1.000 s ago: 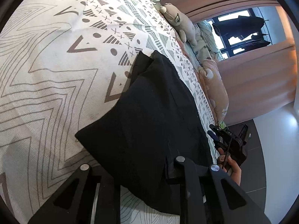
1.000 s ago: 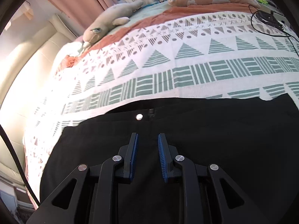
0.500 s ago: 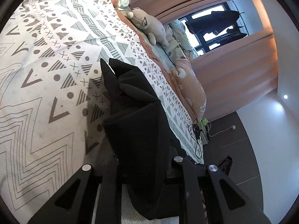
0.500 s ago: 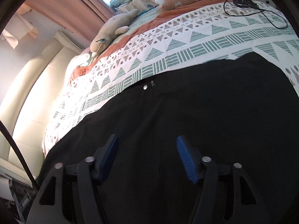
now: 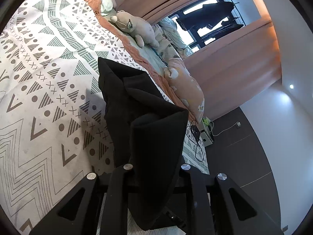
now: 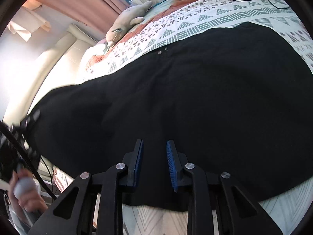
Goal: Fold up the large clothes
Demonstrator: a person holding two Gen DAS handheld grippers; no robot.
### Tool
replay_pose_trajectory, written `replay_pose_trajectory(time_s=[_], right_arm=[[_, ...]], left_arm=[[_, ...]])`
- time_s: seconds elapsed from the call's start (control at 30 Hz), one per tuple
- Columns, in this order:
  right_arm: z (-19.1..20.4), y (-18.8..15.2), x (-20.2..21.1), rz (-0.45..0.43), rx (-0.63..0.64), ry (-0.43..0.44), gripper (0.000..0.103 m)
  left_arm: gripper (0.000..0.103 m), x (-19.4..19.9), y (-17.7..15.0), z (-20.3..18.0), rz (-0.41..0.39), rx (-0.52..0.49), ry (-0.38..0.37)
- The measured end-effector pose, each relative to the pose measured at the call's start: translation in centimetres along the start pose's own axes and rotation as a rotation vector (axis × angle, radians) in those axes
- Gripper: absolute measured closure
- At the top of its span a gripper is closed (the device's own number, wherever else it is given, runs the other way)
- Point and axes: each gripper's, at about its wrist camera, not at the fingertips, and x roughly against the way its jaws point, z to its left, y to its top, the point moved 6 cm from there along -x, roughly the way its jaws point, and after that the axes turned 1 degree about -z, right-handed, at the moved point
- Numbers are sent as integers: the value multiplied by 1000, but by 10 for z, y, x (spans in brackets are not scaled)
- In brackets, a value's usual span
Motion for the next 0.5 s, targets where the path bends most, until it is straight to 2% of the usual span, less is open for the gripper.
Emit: replay_pose_trajectory(time_s=[0.17, 0.3, 0.5], right_arm=[[-6, -25, -7, 50, 10, -42, 82], [-22, -29, -23, 115, -76, 4, 82], [-40, -23, -27, 155, -136, 62, 82]], left_arm=[[88, -4, -3, -22, 18, -34, -25], [89, -20, -14, -43, 56, -73, -34], [89, -43, -33, -82, 103, -112, -82]])
